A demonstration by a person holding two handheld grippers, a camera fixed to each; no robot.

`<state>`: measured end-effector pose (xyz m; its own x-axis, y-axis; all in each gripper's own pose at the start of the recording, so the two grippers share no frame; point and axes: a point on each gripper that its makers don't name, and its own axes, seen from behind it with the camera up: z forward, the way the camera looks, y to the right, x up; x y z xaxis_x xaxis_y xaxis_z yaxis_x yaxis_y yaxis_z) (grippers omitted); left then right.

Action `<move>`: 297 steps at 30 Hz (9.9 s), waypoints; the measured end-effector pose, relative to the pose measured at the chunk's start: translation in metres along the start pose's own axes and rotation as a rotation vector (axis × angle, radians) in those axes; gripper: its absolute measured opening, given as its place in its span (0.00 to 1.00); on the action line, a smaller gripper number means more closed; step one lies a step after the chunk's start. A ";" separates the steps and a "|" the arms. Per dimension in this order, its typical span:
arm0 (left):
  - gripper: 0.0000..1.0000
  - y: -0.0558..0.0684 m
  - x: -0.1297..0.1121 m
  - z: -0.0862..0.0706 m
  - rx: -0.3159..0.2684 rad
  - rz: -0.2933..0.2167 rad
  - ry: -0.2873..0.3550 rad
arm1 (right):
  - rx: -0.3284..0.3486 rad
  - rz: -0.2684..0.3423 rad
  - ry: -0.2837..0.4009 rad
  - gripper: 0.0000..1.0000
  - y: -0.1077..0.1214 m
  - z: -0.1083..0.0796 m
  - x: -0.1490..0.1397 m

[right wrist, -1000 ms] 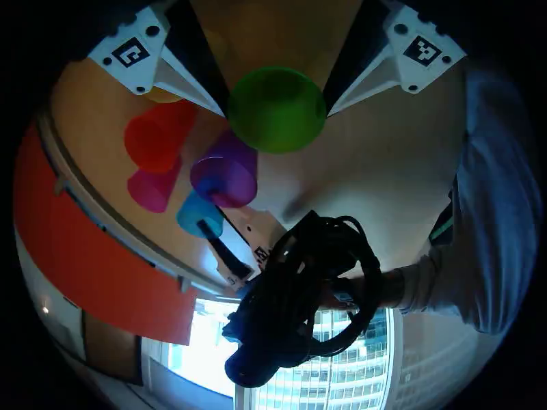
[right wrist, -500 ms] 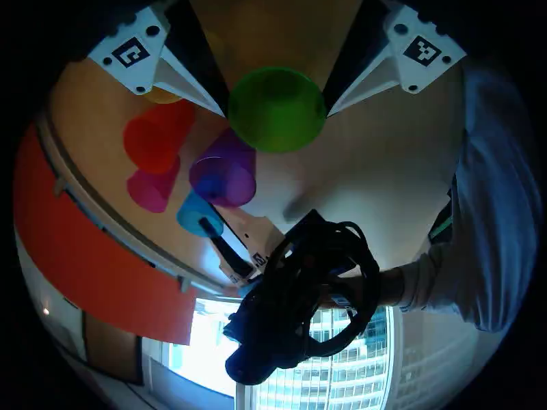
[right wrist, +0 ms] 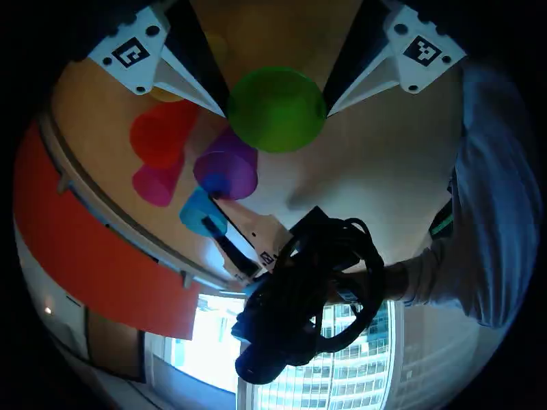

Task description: Pour water

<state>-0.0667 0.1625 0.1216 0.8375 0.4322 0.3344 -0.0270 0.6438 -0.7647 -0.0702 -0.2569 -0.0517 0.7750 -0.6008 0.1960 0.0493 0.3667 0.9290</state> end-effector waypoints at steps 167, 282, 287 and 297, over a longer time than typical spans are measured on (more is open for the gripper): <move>0.83 0.102 0.228 -0.219 0.314 0.613 0.561 | -0.158 0.038 0.536 0.93 0.001 -0.076 0.145; 0.83 0.111 0.266 -0.219 0.603 1.275 0.463 | -0.176 -0.010 0.551 0.92 0.012 -0.072 0.153; 0.83 0.111 0.267 -0.218 0.612 1.297 0.458 | -0.174 -0.012 0.554 0.92 0.010 -0.072 0.154; 0.83 0.111 0.270 -0.217 0.638 1.346 0.449 | -0.176 -0.010 0.558 0.92 0.011 -0.072 0.154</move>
<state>0.2753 0.2136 0.0073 0.0915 0.7489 -0.6563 -0.9875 0.1531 0.0369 0.0951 -0.2949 -0.0341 0.9862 -0.1575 -0.0516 0.1252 0.5038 0.8547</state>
